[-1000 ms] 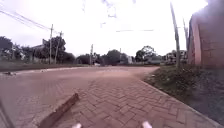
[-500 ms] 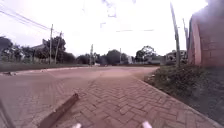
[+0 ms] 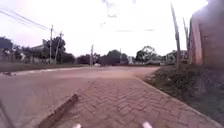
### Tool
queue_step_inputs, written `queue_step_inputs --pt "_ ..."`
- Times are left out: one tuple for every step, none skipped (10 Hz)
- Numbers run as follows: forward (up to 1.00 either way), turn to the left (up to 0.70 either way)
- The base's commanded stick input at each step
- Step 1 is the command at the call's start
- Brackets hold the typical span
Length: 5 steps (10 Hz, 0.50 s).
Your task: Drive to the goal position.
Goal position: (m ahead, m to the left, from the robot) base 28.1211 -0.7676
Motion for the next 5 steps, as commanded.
queue_step_inputs --pt "0.5 0.0" --pt "0.5 0.0" --pt "0.5 0.0" --pt "0.5 0.0" --pt "0.5 0.0"
